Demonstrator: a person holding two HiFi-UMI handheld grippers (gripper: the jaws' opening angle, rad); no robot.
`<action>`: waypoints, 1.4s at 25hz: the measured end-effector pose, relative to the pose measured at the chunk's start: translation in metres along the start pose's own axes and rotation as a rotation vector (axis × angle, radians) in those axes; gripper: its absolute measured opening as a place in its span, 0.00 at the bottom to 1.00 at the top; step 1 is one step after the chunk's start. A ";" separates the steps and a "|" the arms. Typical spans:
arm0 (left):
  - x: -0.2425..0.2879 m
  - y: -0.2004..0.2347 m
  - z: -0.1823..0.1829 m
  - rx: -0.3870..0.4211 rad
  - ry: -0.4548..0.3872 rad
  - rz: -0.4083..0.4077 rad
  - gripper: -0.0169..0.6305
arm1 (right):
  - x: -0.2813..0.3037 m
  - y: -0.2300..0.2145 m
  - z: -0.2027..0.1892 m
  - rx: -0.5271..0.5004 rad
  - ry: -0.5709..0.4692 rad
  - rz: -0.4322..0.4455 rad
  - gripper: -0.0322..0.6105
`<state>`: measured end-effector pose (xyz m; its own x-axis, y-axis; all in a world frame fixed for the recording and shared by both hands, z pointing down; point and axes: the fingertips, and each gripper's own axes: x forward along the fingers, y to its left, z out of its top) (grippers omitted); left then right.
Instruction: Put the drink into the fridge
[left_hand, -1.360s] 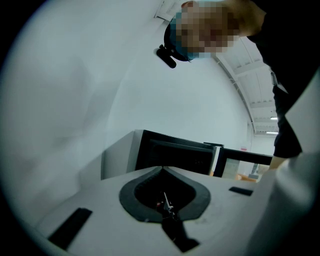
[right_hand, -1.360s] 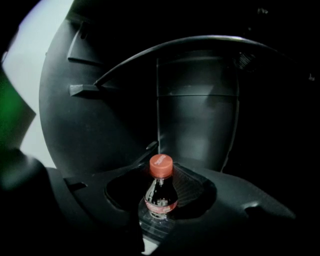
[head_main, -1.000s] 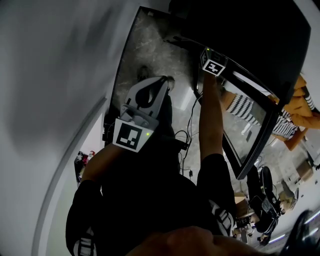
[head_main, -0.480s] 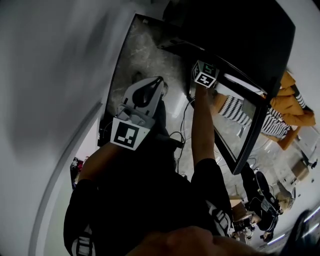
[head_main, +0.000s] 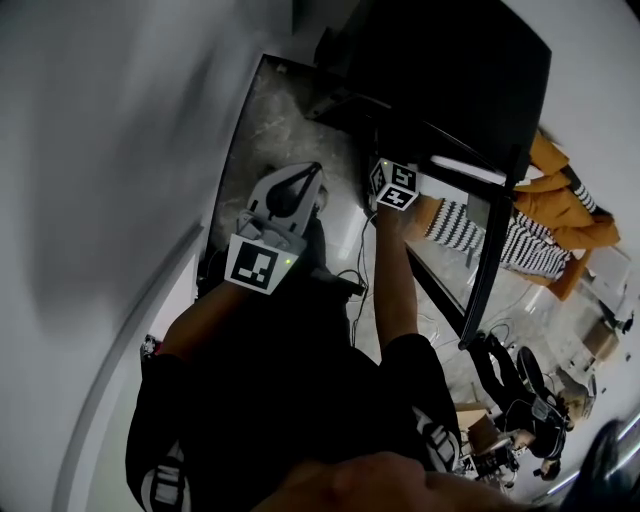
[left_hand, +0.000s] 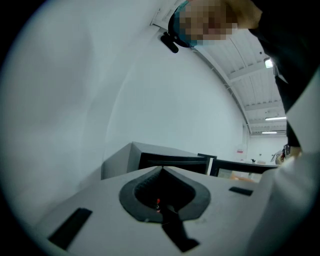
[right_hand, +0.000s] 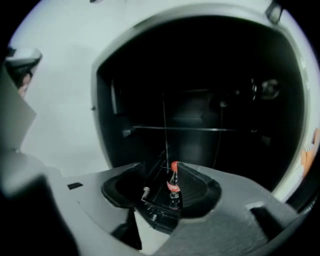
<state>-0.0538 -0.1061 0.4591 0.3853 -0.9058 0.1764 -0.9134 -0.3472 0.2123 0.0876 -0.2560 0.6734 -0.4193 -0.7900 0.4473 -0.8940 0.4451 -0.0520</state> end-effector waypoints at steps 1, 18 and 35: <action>-0.001 0.000 0.002 -0.006 -0.002 0.001 0.03 | -0.006 0.004 0.002 0.002 -0.001 0.005 0.34; -0.021 -0.003 0.031 0.049 -0.071 -0.028 0.03 | -0.105 0.033 0.067 0.101 -0.080 -0.017 0.20; -0.028 -0.020 0.073 0.088 -0.127 -0.100 0.03 | -0.206 0.054 0.141 0.062 -0.208 -0.088 0.08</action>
<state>-0.0556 -0.0917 0.3803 0.4602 -0.8871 0.0351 -0.8816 -0.4519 0.1365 0.1037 -0.1289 0.4531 -0.3569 -0.8975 0.2590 -0.9339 0.3486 -0.0790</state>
